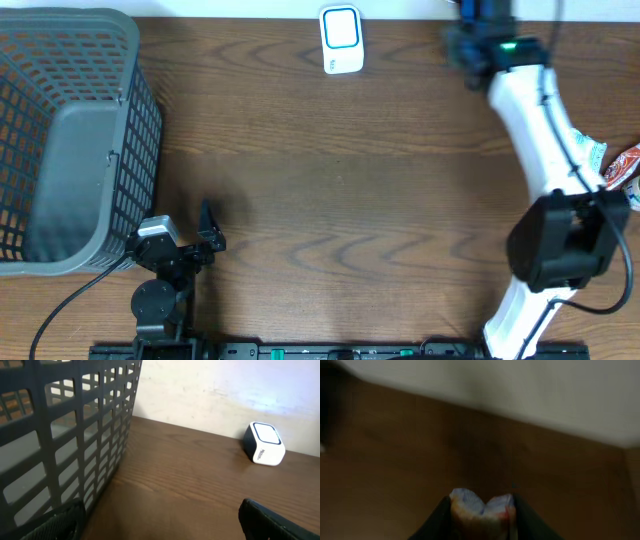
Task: Scan the item barcode
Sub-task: 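Carry the snack pack to the right edge and release it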
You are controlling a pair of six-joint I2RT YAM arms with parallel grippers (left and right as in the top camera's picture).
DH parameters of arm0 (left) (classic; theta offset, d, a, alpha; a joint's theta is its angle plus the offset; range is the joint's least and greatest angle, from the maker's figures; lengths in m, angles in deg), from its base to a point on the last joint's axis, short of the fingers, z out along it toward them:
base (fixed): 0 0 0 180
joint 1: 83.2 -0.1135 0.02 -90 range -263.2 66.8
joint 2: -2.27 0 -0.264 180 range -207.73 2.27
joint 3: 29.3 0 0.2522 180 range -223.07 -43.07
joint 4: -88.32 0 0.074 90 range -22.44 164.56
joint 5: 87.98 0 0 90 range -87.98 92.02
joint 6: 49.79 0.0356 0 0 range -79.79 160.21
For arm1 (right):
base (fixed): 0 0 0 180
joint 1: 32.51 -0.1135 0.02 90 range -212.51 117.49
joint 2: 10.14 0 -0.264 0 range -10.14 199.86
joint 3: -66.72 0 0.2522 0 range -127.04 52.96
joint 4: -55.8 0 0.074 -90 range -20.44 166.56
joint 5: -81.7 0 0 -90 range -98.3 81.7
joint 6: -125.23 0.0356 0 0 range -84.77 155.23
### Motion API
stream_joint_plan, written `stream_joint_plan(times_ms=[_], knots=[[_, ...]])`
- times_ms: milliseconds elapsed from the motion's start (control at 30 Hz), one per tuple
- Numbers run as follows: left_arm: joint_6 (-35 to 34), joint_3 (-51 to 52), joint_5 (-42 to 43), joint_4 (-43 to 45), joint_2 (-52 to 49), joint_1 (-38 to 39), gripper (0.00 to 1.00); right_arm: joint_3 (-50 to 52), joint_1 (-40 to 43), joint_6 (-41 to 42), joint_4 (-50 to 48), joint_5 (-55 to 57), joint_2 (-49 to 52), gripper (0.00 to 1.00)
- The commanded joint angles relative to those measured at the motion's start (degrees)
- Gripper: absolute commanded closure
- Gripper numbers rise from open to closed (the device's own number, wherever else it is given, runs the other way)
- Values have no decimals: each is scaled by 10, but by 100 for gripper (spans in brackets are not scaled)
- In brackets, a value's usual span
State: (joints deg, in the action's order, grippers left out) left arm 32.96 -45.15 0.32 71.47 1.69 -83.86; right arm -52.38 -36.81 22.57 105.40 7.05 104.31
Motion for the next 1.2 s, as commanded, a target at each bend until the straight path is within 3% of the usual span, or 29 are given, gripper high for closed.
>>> stream_joint_plan(times_ms=[0, 200, 500, 533, 567, 633, 700, 733, 900, 1167], knots=[[7, 19, -3, -9, 3, 1, 2, 6, 76, -15, 31, 9, 32, 98], [7, 19, -3, -9, 3, 1, 2, 7, 199, -10, 3, 6, 88, 97], [7, 19, -3, -9, 3, 1, 2, 7, 291, -11, -112, 4, 167, 93], [7, 19, -3, -9, 3, 1, 2, 7, 296, -10, -122, 4, 175, 88], [7, 19, -3, -9, 3, 1, 2, 7, 301, -9, -131, 4, 184, 76], [7, 19, -3, -9, 3, 1, 2, 7, 307, 1, -144, 4, 195, 37], [7, 19, -3, -9, 3, 1, 2, 7, 310, 4, -151, 2, 197, 19], [7, 19, -3, -9, 3, 1, 2, 7, 310, 4, -155, -1, 196, 1], [7, 19, -3, -9, 3, 1, 2, 6, 296, 5, -150, -53, 148, 1], [7, 19, -3, -9, 3, 1, 2, 6, 231, 45, -104, -165, -17, 1]])
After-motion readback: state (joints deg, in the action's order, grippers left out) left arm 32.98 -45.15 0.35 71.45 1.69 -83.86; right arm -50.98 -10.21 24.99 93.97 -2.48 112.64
